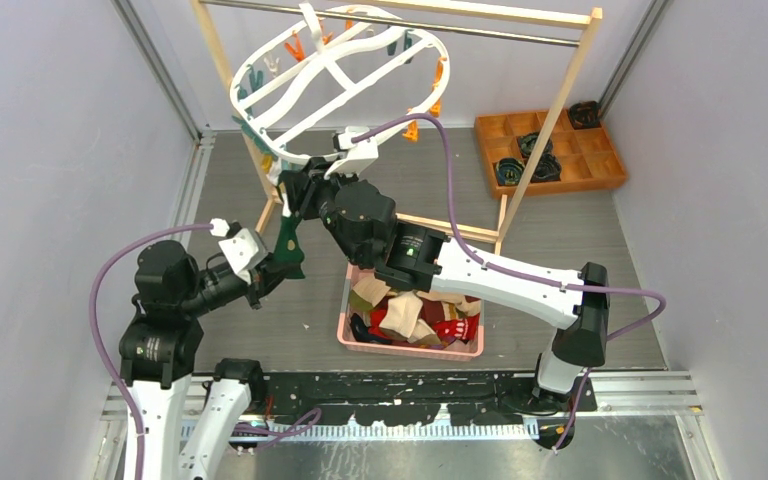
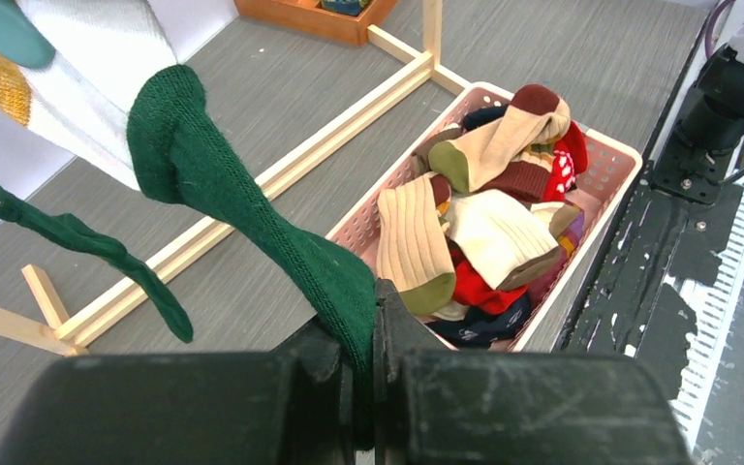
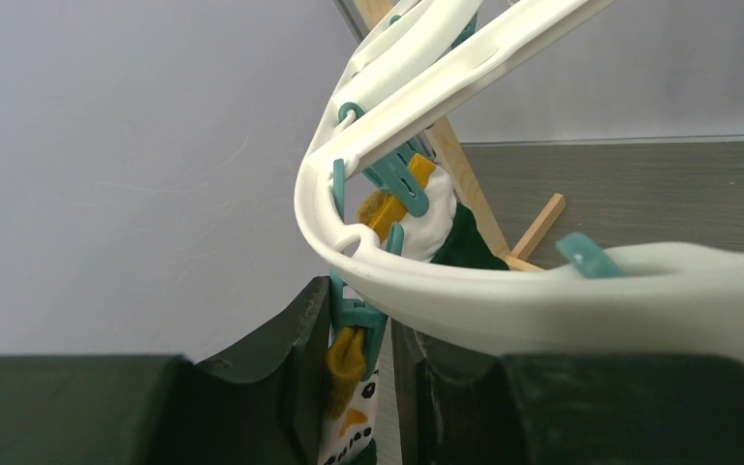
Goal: Remove the socks clipped to the hanger
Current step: Remove the sock from the hanger, then place the sock in the bin.
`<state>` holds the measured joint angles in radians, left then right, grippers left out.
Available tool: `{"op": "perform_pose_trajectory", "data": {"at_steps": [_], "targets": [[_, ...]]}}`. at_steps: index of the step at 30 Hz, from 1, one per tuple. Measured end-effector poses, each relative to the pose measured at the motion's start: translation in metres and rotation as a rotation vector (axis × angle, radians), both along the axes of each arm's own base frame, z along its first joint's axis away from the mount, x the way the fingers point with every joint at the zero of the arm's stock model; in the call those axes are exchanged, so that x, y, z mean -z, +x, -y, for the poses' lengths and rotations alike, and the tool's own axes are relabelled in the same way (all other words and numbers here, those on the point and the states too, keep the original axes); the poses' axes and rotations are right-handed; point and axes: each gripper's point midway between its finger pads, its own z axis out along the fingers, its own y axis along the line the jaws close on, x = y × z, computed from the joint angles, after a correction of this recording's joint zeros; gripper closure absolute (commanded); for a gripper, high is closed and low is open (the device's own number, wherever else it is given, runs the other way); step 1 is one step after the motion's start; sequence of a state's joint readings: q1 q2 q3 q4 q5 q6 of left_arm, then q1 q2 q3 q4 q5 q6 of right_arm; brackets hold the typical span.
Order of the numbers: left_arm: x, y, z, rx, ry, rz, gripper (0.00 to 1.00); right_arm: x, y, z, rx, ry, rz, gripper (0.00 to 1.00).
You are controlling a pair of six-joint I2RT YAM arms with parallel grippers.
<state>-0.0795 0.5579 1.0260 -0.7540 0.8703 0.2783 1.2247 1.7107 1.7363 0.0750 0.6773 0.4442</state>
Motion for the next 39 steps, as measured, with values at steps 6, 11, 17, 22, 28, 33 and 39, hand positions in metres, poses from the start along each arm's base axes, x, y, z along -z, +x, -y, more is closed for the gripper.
{"op": "perform_pose_trajectory", "data": {"at_steps": [6, 11, 17, 22, 28, 33, 39], "targets": [[0.01, -0.005, -0.002, 0.015, 0.041, 0.027, 1.0, 0.0, 0.0, 0.0, -0.003, 0.008, -0.005, 0.94], [0.021, -0.01, -0.004, 0.03, 0.082, 0.048, 1.0, 0.0, 0.0, -0.001, -0.002, 0.037, -0.025, 0.71], [0.028, -0.015, -0.003, 0.052, 0.095, 0.026, 1.0, -0.001, 0.007, 0.002, 0.016, 0.075, -0.045, 0.68], [0.029, -0.016, -0.003, 0.054, 0.099, 0.025, 1.0, -0.001, 0.007, 0.0, 0.014, 0.09, -0.05, 0.82], [0.03, -0.018, -0.003, 0.056, 0.098, 0.021, 1.0, 0.0, 0.005, -0.002, -0.011, 0.084, -0.032, 0.03], [0.029, -0.021, -0.001, 0.076, 0.087, 0.02, 1.0, 0.037, -0.016, 0.005, -0.139, -0.01, -0.012, 0.0], [0.025, -0.025, 0.003, 0.107, 0.071, 0.027, 1.0, 0.055, -0.065, 0.032, -0.379, -0.028, 0.061, 0.0]]}}
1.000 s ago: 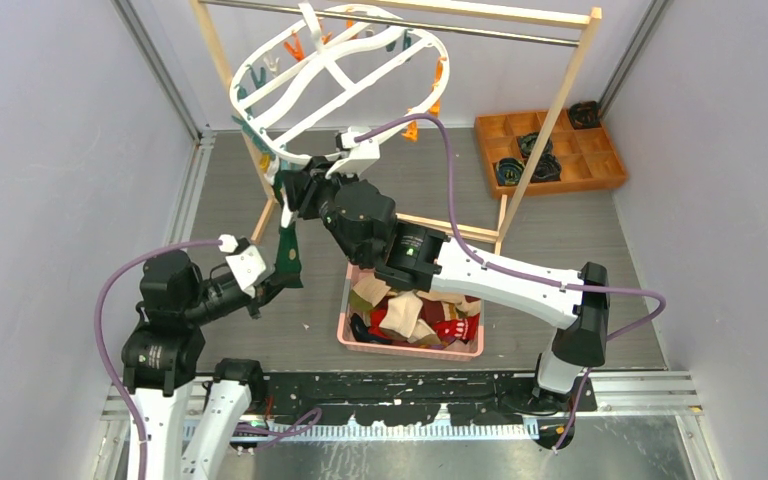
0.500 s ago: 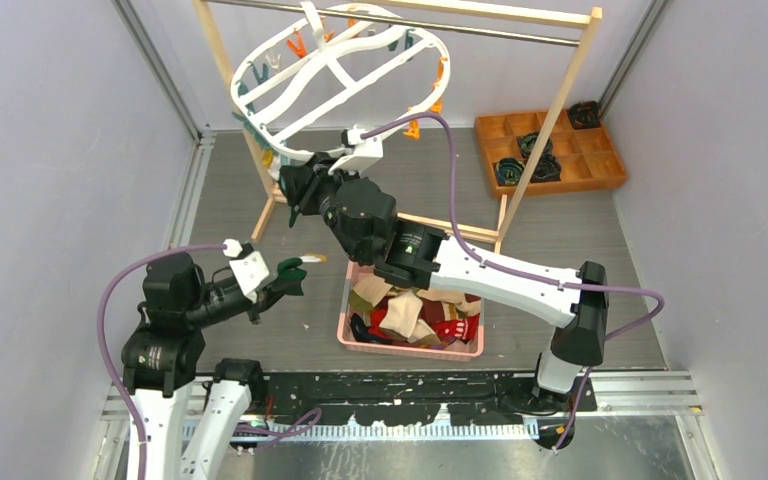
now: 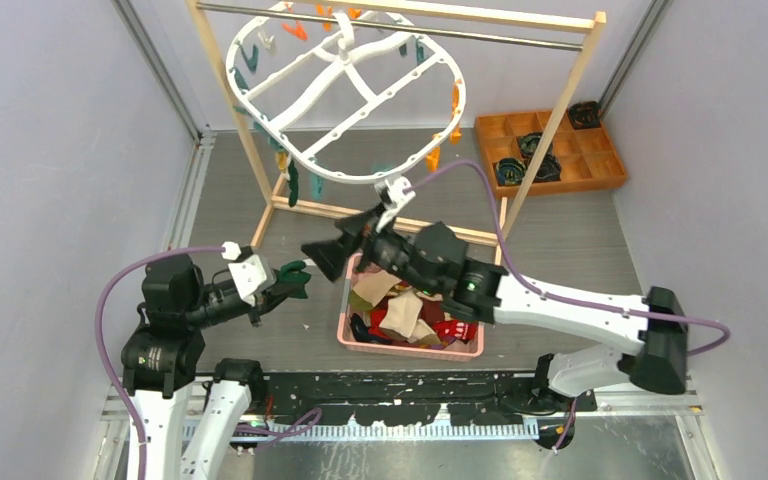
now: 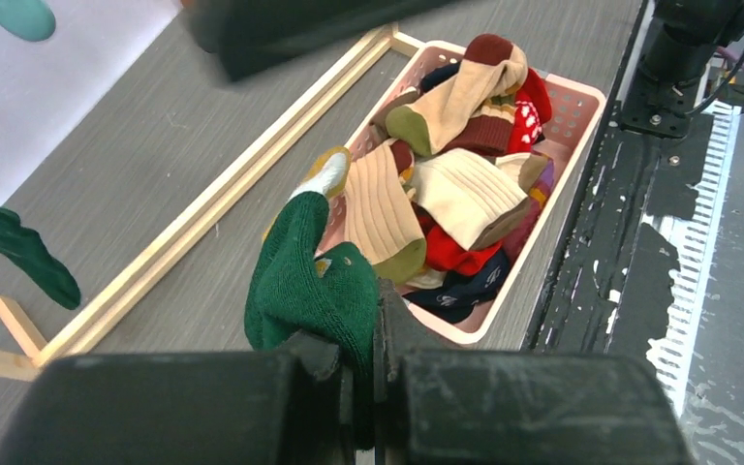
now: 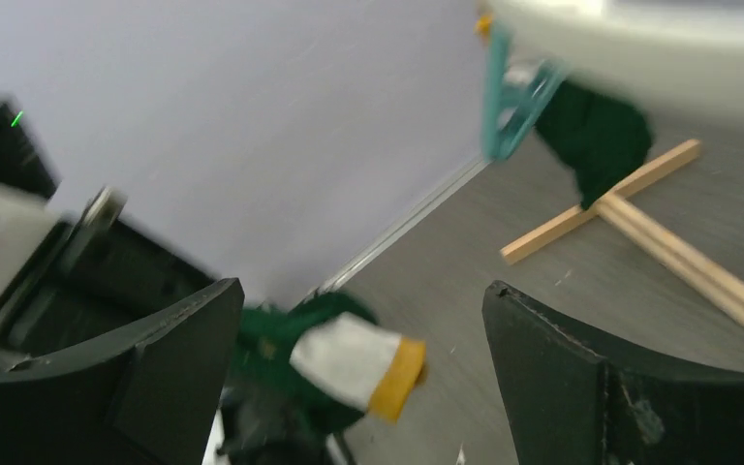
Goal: Remove the socks clipped to the hanger
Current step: Place the sock in the bin.
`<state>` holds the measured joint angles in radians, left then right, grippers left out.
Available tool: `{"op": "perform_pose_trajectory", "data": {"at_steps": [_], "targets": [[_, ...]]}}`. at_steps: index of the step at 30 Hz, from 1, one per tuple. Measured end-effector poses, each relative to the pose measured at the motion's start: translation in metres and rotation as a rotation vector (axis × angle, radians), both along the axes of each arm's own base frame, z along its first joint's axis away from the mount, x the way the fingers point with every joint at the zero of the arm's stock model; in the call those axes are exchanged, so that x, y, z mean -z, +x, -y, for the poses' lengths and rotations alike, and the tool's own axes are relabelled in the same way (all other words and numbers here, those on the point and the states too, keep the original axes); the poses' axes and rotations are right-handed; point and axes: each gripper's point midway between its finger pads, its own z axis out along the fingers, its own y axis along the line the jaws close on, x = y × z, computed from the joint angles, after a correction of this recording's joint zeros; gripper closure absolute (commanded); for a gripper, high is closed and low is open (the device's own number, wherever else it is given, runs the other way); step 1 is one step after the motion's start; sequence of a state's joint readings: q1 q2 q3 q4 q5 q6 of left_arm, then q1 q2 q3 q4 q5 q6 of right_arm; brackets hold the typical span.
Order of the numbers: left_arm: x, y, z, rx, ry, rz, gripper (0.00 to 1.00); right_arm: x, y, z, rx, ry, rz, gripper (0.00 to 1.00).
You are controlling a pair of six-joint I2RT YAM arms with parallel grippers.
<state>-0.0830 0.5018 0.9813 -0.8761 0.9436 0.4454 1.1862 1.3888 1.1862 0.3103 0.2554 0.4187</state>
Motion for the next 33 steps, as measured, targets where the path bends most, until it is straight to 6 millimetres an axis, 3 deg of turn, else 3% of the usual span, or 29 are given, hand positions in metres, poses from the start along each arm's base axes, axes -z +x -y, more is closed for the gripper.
{"op": "perform_pose_trajectory", "data": {"at_steps": [3, 6, 11, 13, 14, 15, 16, 17, 18, 22, 26, 30, 33], "targets": [[-0.002, -0.003, 0.003, 0.026, -0.01, 0.006, 1.0, 0.015, -0.036, 0.013, -0.152, 0.01, 0.022, 0.0], [-0.005, -0.008, 0.007, 0.061, -0.021, 0.014, 1.0, 0.03, -0.06, 0.009, -0.28, -0.008, 0.027, 0.06], [-0.01, -0.018, 0.012, 0.12, -0.038, 0.041, 1.0, 0.041, -0.079, 0.0, -0.401, -0.028, 0.021, 0.21], [-0.011, -0.021, 0.013, 0.143, -0.039, 0.059, 1.0, 0.038, -0.083, -0.001, -0.422, -0.017, 0.025, 0.35], [-0.012, -0.023, 0.014, 0.155, -0.038, 0.069, 0.98, 0.035, -0.084, -0.002, -0.429, -0.006, 0.029, 0.51], [-0.012, -0.024, 0.014, 0.162, -0.037, 0.076, 0.9, 0.032, -0.086, -0.002, -0.438, 0.007, 0.032, 0.67], [-0.012, -0.026, 0.015, 0.171, -0.037, 0.084, 0.74, 0.03, -0.086, -0.002, -0.444, 0.015, 0.038, 0.83], [-0.012, -0.028, 0.015, 0.179, -0.035, 0.092, 0.58, 0.027, -0.087, -0.001, -0.452, 0.028, 0.036, 0.94], [-0.012, -0.03, 0.015, 0.184, -0.034, 0.096, 0.5, 0.025, -0.087, -0.001, -0.454, 0.034, 0.039, 0.98], [-0.011, -0.036, 0.016, 0.199, -0.029, 0.111, 0.33, 0.024, -0.086, 0.007, -0.44, 0.041, 0.018, 0.99], [-0.01, -0.039, 0.015, 0.2, -0.029, 0.107, 0.18, 0.027, -0.079, 0.029, -0.372, 0.018, -0.011, 0.99], [-0.008, -0.038, 0.015, 0.19, -0.033, 0.084, 0.16, 0.036, -0.067, 0.059, -0.261, -0.013, -0.064, 0.99], [-0.007, -0.033, 0.014, 0.163, -0.044, 0.037, 0.15, 0.053, -0.051, 0.085, -0.15, -0.046, -0.134, 0.99]]}}
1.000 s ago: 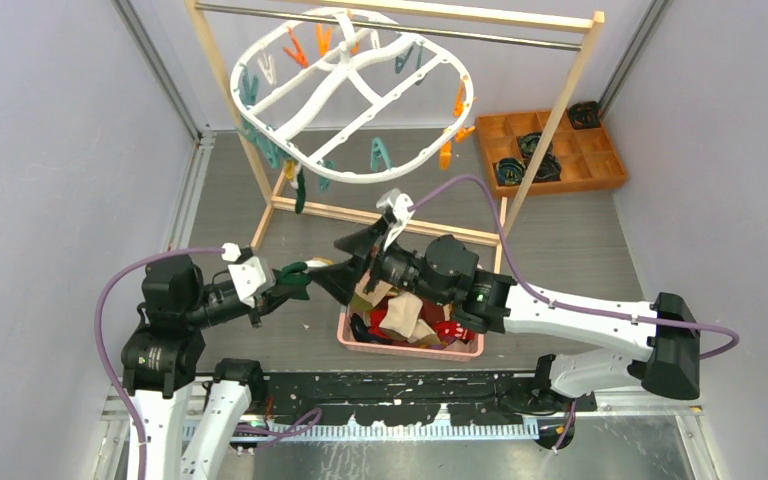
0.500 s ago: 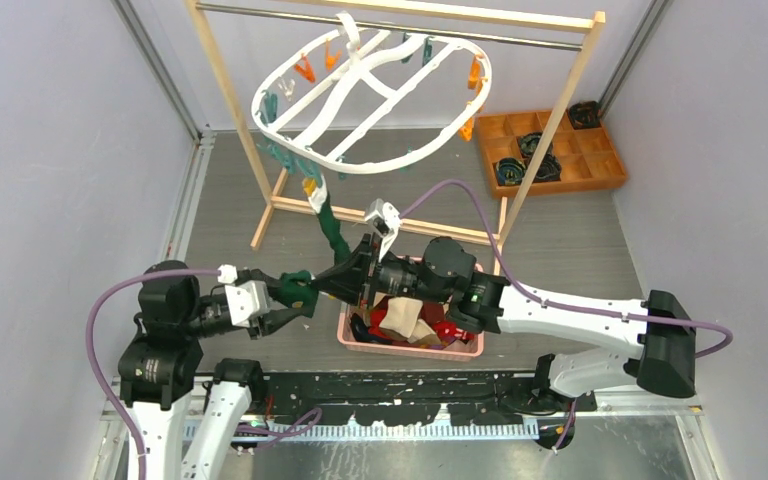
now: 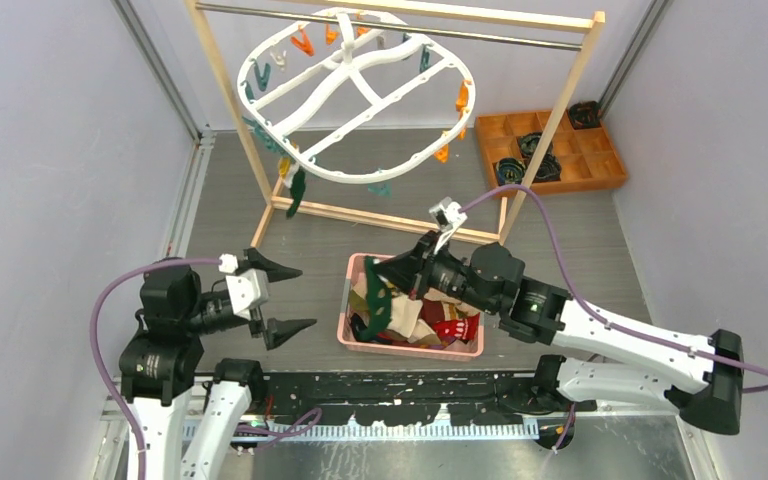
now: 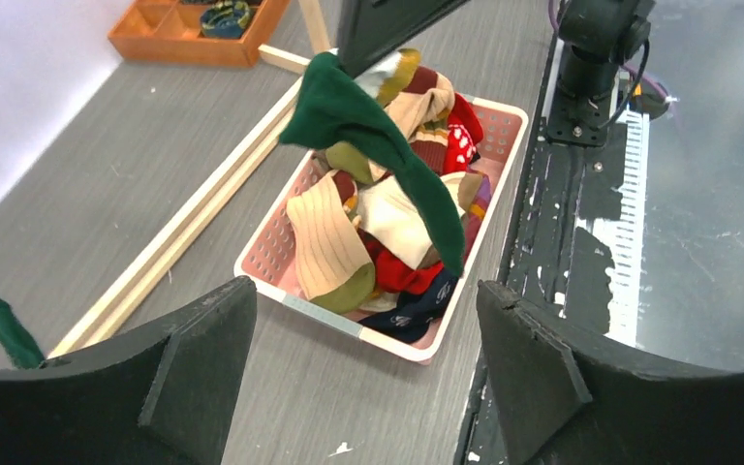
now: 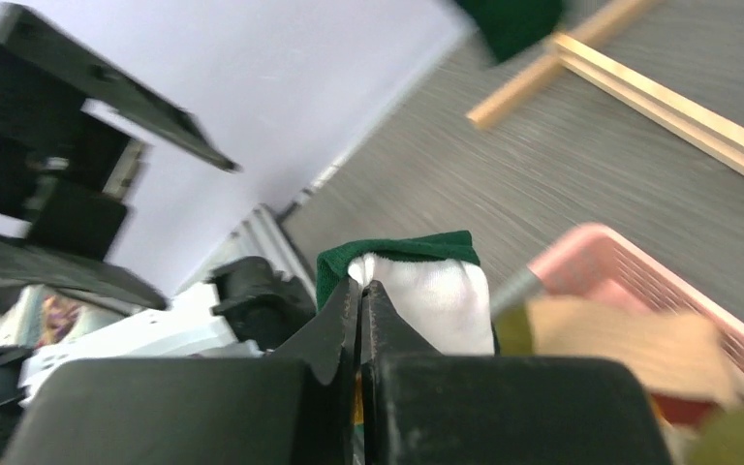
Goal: Remove the socks clipped to the hanger
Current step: Place the sock in the bin.
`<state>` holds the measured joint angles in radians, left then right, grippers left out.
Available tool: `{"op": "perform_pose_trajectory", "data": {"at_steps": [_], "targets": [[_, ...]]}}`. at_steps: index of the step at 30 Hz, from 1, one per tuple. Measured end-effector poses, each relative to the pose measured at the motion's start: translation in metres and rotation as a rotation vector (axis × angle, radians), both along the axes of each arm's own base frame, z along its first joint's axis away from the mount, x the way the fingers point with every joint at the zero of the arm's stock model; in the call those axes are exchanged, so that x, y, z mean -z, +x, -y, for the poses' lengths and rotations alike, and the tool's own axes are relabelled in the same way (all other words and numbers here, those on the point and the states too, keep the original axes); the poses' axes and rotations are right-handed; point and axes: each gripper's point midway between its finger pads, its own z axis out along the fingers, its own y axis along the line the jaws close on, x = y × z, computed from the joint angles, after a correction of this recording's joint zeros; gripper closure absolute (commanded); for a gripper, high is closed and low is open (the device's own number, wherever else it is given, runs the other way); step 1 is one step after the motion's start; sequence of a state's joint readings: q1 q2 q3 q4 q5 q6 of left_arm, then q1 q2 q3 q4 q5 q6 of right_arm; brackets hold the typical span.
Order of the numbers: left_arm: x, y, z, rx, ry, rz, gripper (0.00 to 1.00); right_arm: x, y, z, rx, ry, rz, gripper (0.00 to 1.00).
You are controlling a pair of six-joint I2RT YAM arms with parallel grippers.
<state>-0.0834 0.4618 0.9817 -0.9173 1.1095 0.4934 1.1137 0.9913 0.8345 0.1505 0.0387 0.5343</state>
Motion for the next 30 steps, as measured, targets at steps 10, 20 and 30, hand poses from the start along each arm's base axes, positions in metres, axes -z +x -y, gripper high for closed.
{"op": "perform_pose_trajectory", "data": {"at_steps": [10, 20, 30], "targets": [[-0.005, 0.026, -0.002, -0.104, -0.049, -0.123, 0.07, 0.116, 0.018, 0.055, 0.213, -0.317, -0.246, 0.74], [-0.003, 0.034, -0.007, -0.197, -0.071, -0.201, 0.05, 0.197, 0.004, 0.09, 0.263, -0.57, -0.374, 0.06], [0.006, 0.05, -0.012, -0.288, -0.086, -0.319, 0.03, 0.085, 0.001, 0.057, 0.151, -0.226, -0.278, 0.42]]}}
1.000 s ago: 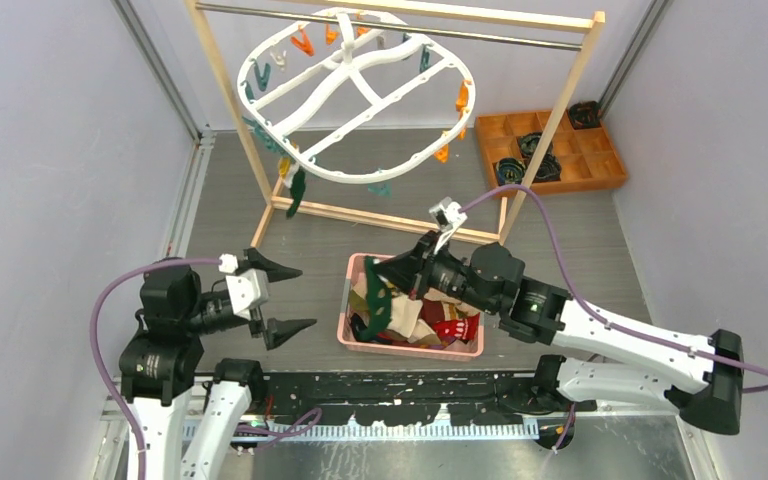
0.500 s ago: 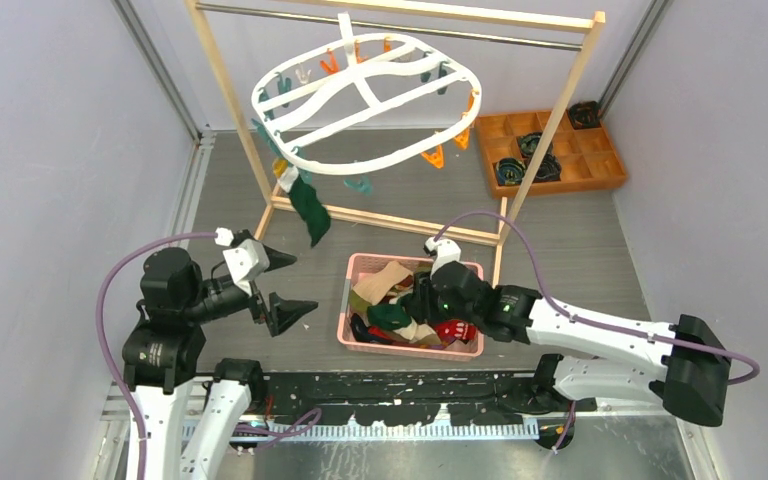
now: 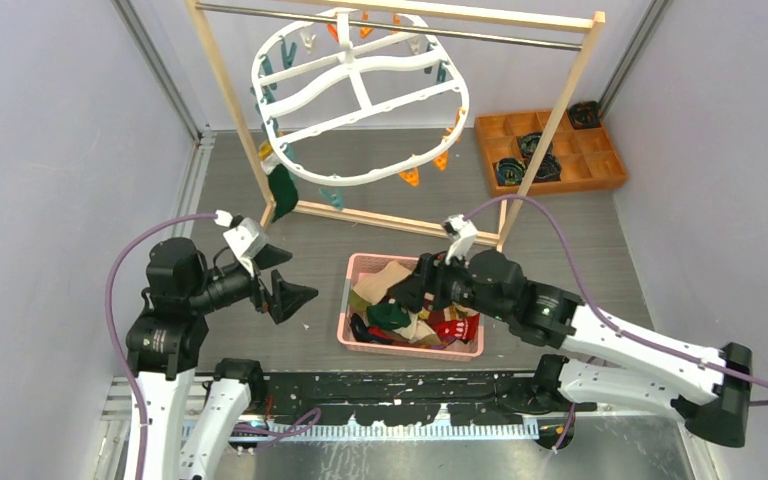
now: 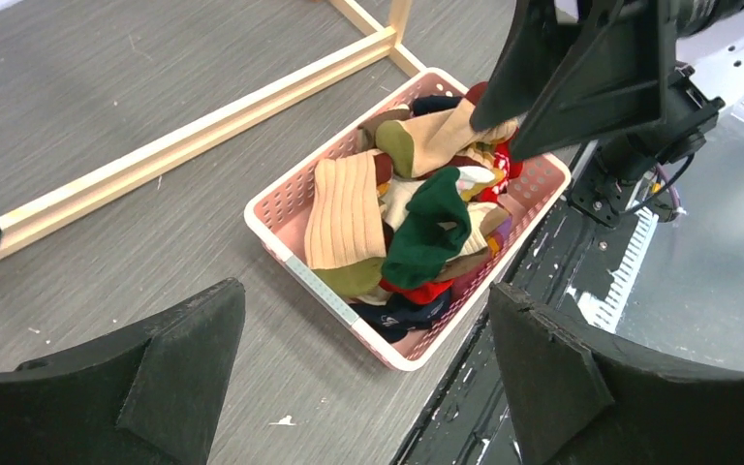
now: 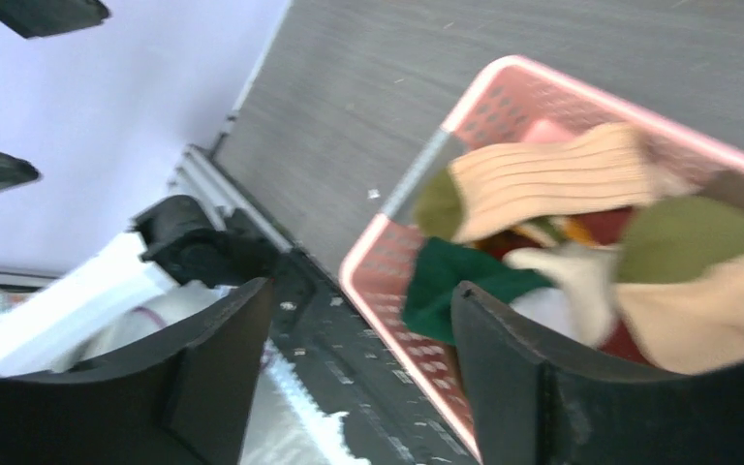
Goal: Remove the socks clipped to the hanger
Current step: Place the sock in the bin.
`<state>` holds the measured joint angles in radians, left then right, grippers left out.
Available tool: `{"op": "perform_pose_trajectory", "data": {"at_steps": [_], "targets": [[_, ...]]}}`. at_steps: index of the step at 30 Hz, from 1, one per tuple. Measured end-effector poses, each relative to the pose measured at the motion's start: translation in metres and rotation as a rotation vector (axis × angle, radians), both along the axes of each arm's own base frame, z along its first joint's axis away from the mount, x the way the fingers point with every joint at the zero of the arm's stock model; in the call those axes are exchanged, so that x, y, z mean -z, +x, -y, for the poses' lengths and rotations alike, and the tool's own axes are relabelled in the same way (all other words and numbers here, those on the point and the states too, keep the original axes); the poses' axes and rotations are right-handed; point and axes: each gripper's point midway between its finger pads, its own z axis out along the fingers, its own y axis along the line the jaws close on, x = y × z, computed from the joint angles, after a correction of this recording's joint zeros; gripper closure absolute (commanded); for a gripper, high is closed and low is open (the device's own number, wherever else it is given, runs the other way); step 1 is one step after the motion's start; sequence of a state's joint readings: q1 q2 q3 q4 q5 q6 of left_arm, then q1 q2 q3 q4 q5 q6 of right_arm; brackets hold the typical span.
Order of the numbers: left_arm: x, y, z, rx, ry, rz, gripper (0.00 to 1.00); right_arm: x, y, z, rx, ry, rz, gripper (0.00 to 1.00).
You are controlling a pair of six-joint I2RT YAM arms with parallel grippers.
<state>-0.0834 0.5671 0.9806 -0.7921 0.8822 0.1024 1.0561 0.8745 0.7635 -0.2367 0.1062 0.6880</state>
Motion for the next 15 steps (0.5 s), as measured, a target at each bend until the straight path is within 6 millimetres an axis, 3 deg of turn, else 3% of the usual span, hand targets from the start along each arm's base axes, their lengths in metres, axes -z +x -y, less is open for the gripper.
{"op": "perform_pose_trajectory", "data": {"at_steps": [3, 5, 8, 11, 13, 15], "targets": [[0.001, 0.004, -0.002, -0.028, -0.004, -0.026, 0.03, 0.009, -0.002, -0.029, -0.062, 0.049, -0.053, 0.84], [0.001, 0.006, -0.003, -0.046, -0.005, -0.037, 0.02, 0.034, -0.002, -0.047, -0.095, 0.07, -0.118, 0.88], [-0.002, 0.01, -0.007, -0.079, 0.001, -0.038, 0.0, 0.097, -0.003, -0.046, -0.09, 0.042, -0.237, 0.89], [-0.006, 0.015, -0.011, -0.121, 0.006, -0.054, 0.0, 0.158, 0.001, -0.018, -0.014, -0.012, -0.333, 0.86], [-0.005, 0.021, -0.014, -0.148, 0.012, -0.067, 0.0, 0.174, 0.002, -0.007, 0.019, -0.039, -0.348, 0.67], [-0.002, 0.026, -0.017, -0.175, 0.021, -0.082, 0.0, 0.165, 0.005, -0.008, 0.027, -0.045, -0.282, 0.51]]}}
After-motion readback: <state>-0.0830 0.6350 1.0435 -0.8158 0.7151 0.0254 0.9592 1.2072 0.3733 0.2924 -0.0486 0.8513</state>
